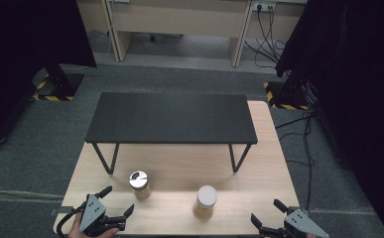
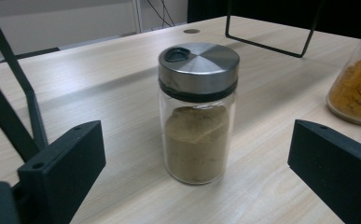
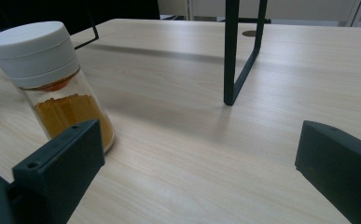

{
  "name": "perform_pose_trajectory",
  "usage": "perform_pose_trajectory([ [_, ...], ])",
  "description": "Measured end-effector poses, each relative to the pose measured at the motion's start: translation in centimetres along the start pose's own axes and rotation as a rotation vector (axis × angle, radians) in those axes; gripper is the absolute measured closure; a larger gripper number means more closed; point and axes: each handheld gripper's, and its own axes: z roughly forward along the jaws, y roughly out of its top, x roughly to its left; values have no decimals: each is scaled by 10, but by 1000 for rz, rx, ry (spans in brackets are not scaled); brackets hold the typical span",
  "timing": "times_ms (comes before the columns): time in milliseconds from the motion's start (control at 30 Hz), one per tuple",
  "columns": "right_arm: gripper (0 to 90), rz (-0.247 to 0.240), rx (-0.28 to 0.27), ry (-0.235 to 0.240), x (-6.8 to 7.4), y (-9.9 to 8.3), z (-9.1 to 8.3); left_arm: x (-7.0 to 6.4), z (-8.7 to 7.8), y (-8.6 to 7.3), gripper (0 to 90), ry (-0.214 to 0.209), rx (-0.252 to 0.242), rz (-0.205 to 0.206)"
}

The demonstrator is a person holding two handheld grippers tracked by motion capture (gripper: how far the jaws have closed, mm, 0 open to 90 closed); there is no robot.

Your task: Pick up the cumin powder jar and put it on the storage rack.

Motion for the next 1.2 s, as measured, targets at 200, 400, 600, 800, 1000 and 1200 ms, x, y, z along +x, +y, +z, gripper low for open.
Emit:
perform_pose_trajectory([
  [200, 15, 4, 4, 9, 2, 0, 2, -6, 7, 0, 31, -14, 8, 4],
  [400, 15, -1, 3, 28, 4, 2, 6, -14, 16, 1, 34, -5, 29, 25],
  [600, 15, -12, 9, 62, 8, 5, 14, -18, 27, 3, 36, 42, 43, 20],
  [800, 15, -9, 12, 73, 9, 5, 16, -24, 40, 9, 40, 84, 40, 34],
  [1000, 16, -9, 18, 84, 10, 6, 19, -32, 54, 8, 56, 112, 38, 18],
  [1200, 19, -10, 25, 101, 10, 7, 23, -36, 64, 6, 103, 137, 23, -10],
])
